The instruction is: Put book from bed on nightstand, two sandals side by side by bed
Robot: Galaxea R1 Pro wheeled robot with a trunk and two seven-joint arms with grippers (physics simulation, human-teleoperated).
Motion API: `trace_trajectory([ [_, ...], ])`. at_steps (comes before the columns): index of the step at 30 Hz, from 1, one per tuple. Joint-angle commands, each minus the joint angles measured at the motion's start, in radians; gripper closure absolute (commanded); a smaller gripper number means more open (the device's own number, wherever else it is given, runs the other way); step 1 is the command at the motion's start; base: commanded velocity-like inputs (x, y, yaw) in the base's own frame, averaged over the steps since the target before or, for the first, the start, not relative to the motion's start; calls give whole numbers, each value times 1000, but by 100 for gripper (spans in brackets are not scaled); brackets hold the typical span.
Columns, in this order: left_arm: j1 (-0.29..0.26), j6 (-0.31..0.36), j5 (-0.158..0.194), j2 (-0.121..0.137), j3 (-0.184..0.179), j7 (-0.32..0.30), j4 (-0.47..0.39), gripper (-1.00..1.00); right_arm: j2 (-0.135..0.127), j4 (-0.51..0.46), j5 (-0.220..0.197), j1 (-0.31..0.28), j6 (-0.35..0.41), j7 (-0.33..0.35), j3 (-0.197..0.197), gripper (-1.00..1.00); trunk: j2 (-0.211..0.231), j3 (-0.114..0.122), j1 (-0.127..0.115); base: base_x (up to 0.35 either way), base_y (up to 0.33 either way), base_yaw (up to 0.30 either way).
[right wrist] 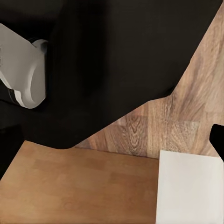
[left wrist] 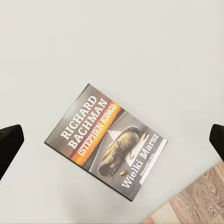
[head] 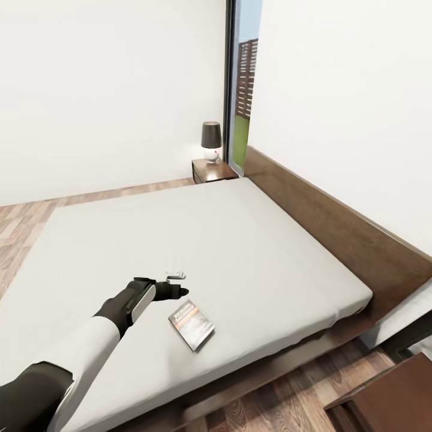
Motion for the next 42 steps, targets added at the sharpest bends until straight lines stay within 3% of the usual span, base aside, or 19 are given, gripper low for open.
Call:
trace_trajectory([
  [1, -1, 3, 0, 1, -5, -1, -2, -100, 0, 1, 1, -1, 1, 3, 7, -100, -1, -1, 0, 44, 19, 0],
  [42, -1, 4, 0, 0, -6, 2, -1, -100, 1, 1, 1, -1, 1, 3, 7, -100, -1, -1, 0, 58, 12, 0],
])
